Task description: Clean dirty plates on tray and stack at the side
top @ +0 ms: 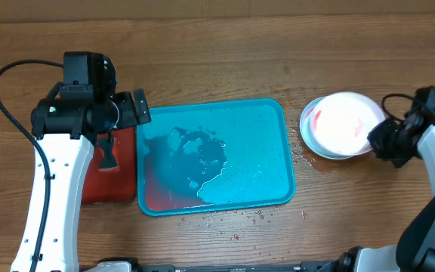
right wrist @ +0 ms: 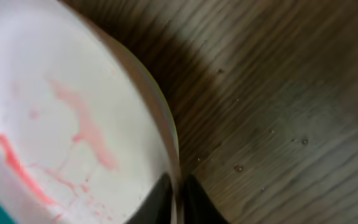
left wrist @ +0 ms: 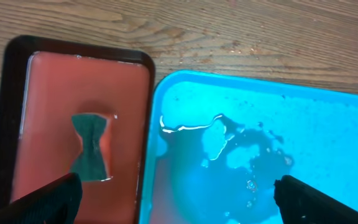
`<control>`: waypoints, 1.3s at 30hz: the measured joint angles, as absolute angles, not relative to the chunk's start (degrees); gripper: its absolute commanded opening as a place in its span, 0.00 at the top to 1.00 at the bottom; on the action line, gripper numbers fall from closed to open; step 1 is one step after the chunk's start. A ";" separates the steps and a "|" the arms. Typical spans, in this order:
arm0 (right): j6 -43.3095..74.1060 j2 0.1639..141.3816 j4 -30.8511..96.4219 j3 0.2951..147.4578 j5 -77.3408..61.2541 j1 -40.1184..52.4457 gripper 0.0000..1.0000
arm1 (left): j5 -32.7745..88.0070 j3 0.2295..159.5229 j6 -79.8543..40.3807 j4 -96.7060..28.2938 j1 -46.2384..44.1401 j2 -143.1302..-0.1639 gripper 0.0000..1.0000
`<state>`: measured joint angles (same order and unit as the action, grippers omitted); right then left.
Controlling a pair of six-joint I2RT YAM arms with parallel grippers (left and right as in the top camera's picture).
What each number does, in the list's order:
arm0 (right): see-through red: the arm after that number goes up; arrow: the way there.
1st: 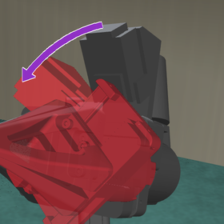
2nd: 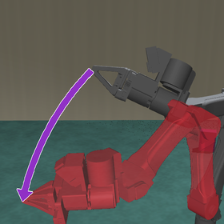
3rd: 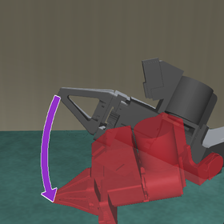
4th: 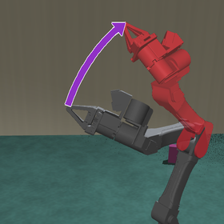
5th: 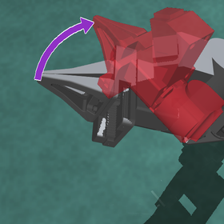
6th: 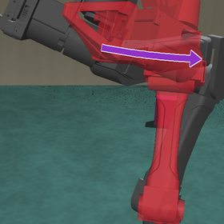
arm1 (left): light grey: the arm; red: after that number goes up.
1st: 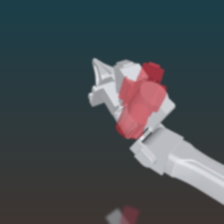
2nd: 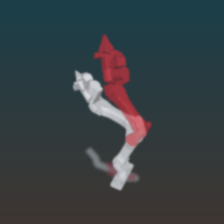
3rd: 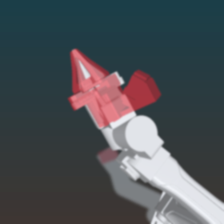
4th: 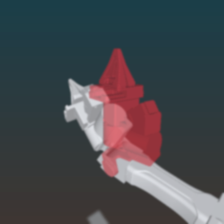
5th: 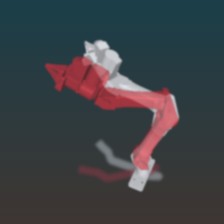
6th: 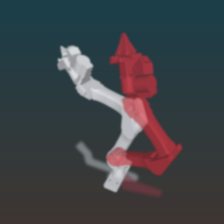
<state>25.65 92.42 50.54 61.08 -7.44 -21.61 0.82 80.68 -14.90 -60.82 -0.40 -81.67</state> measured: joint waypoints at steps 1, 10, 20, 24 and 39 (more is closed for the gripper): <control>25.61 92.44 49.84 60.27 -7.44 -21.23 0.67 | 0.19 80.68 -14.90 -60.99 -0.40 -81.67 0.00; 23.20 92.51 49.32 59.27 -10.50 -16.05 0.59 | -8.88 86.28 -14.90 -67.90 -0.27 -81.34 0.00; 19.70 89.41 70.32 75.96 -11.20 -6.20 0.00 | -11.20 92.42 -14.92 -73.87 2.26 -78.11 0.00; 17.65 81.41 80.47 87.79 -9.82 -1.89 0.00 | -11.25 92.42 -14.92 -73.93 2.26 -78.17 0.00; 16.29 54.02 91.66 104.99 -22.48 1.98 0.00 | -11.27 92.42 -14.92 -73.95 2.26 -78.17 0.00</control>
<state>16.29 54.02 91.66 104.99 -22.48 1.98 -11.27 92.42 -14.92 -73.95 2.26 -78.17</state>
